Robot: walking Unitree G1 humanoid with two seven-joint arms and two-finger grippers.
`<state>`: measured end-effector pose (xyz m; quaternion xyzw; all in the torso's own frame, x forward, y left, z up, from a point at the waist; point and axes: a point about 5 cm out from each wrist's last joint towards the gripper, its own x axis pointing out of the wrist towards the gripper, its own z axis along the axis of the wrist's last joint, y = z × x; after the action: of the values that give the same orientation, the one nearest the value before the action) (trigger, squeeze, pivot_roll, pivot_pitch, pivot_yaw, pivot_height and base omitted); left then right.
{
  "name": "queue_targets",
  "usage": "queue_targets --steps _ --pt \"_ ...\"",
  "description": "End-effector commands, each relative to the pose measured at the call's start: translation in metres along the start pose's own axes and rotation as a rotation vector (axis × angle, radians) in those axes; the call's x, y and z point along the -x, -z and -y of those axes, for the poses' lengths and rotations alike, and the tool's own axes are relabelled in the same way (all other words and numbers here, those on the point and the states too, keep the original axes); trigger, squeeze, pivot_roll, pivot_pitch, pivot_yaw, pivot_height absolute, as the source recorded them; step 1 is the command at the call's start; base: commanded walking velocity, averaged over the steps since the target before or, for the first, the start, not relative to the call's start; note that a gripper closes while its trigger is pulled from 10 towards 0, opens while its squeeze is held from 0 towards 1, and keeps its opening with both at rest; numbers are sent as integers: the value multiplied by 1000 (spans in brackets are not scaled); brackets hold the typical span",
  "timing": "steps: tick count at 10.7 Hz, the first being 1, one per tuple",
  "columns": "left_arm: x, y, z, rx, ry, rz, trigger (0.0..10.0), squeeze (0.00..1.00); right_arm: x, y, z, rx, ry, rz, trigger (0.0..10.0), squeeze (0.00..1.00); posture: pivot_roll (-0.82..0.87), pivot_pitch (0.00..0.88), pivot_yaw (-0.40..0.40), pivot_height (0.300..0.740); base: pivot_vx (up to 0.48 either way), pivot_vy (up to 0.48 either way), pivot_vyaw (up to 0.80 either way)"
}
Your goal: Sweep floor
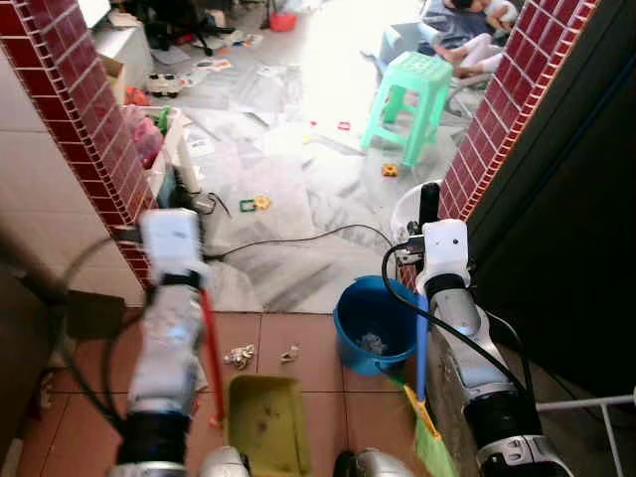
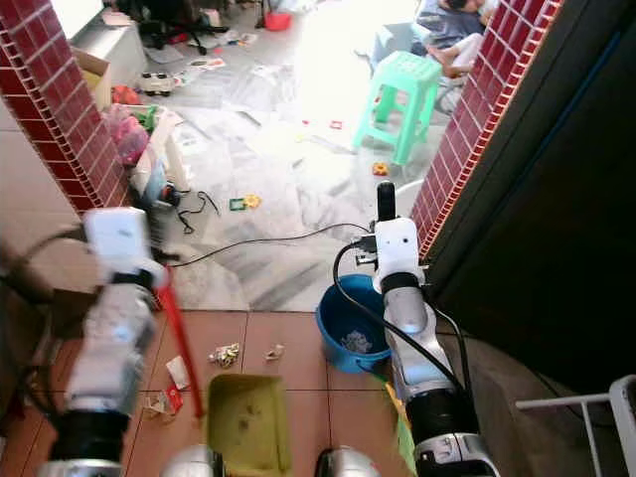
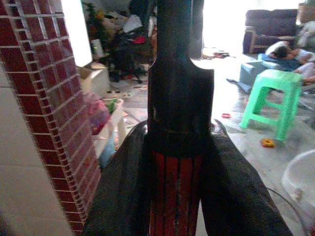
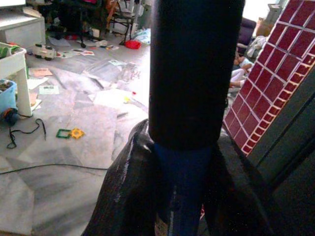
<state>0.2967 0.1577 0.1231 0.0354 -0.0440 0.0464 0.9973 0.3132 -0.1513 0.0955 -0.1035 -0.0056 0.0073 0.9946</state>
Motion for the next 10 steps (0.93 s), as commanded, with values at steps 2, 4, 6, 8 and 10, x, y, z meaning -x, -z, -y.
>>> queue_targets --steps 2,4,6,8,10 --pt "-3 -26 1 -1 13 100 10000 0 0 -7 1 -3 6 28 10000 0 -2 36 -50 740 0 480 0" --pt "-5 -34 4 -7 25 126 10000 0 -1 -6 0 -1 -3 26 10000 0 1 36 -53 740 0 480 0" --pt "-7 -38 4 -3 32 132 10000 0 -2 -5 -1 2 -9 24 10000 0 3 27 -51 740 0 480 0" --pt "-8 -43 6 6 33 145 10000 0 -3 -5 -1 5 -11 25 10000 0 2 22 -51 740 0 480 0" --pt "-10 -47 8 15 33 151 10000 0 -4 -6 0 9 -12 25 10000 0 2 22 -54 740 0 480 0"
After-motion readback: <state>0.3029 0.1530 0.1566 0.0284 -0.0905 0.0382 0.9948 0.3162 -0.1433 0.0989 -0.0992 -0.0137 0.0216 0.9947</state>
